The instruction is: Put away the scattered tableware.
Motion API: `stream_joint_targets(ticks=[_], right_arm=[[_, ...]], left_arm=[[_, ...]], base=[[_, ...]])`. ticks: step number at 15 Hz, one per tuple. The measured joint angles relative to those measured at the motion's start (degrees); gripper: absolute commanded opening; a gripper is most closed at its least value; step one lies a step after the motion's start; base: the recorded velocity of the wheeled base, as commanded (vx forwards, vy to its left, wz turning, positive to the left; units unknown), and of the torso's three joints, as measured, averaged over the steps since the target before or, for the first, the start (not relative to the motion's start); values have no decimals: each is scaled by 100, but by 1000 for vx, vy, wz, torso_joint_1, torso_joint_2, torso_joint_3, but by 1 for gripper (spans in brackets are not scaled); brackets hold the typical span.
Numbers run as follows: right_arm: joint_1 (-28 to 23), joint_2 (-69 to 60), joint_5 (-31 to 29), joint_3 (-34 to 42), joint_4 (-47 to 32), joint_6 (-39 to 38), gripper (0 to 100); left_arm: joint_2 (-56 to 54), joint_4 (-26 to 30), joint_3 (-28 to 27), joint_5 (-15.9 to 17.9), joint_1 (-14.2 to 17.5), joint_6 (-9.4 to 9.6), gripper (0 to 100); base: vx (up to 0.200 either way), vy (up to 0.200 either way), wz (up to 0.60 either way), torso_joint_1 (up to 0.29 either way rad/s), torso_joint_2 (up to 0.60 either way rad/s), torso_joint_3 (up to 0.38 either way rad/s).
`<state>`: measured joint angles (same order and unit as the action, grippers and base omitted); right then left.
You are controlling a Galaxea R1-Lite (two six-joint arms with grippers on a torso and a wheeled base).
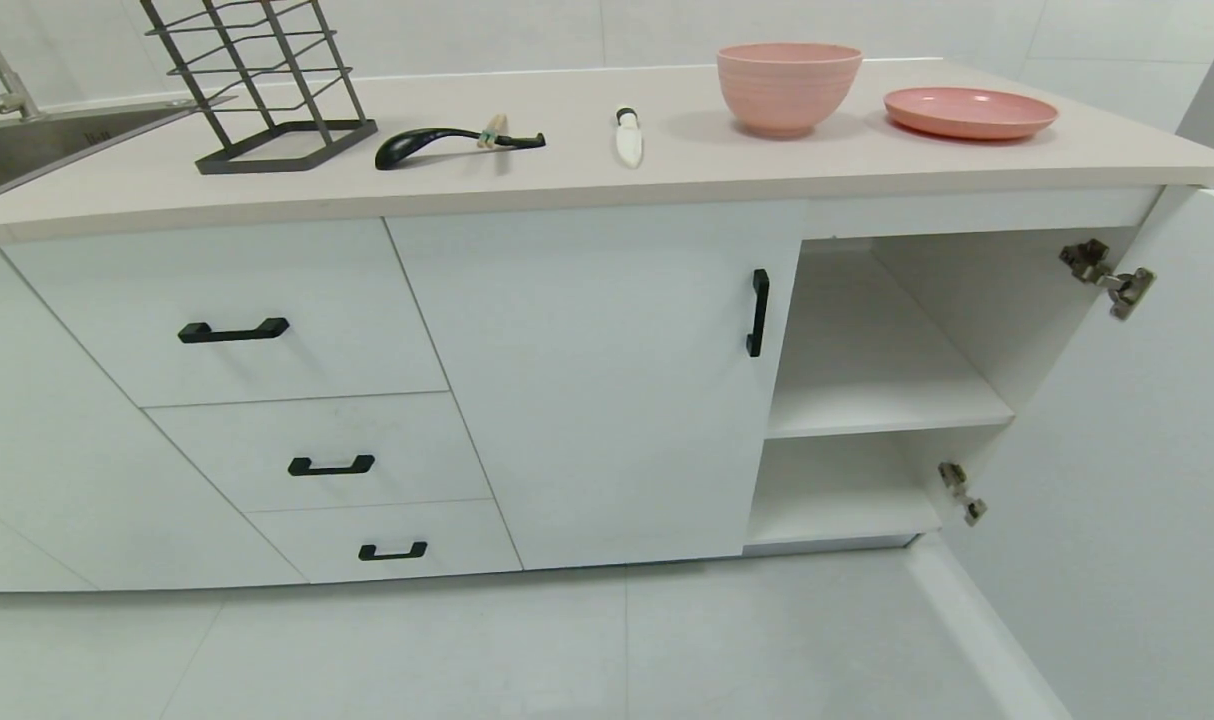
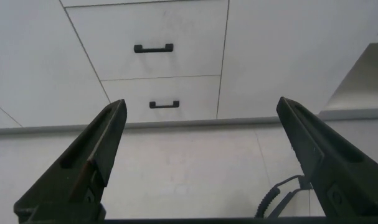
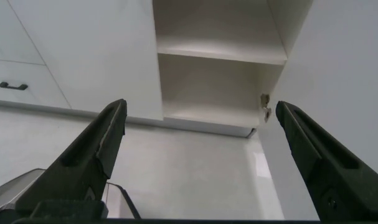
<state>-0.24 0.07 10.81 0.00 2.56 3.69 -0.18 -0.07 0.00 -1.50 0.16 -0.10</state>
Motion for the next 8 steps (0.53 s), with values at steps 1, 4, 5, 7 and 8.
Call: stream_joint_targets(ticks=[1,4,5,7,8], right_arm=[[0,0,7,0,-7,7,100],[0,-2,18,0,-13,93,100],[-2,-2,16,0,-10,93,100],[0,-2,7,0,-13,95,100],[0,-5,11,0,-11,93,100]], left_arm=[[0,2,0,-6,0,-23,100],[0,2,0,-2,0,20,100],[2,-2,0,-84,0,26,100],[5,-13,0,-268,0,83,100],[5,-15,0,-252,-2,102,100]], base=[[0,0,0,0,0,0],[0,0,0,0,0,0],[0,0,0,0,0,0],[0,0,0,0,0,0],[0,0,0,0,0,0]])
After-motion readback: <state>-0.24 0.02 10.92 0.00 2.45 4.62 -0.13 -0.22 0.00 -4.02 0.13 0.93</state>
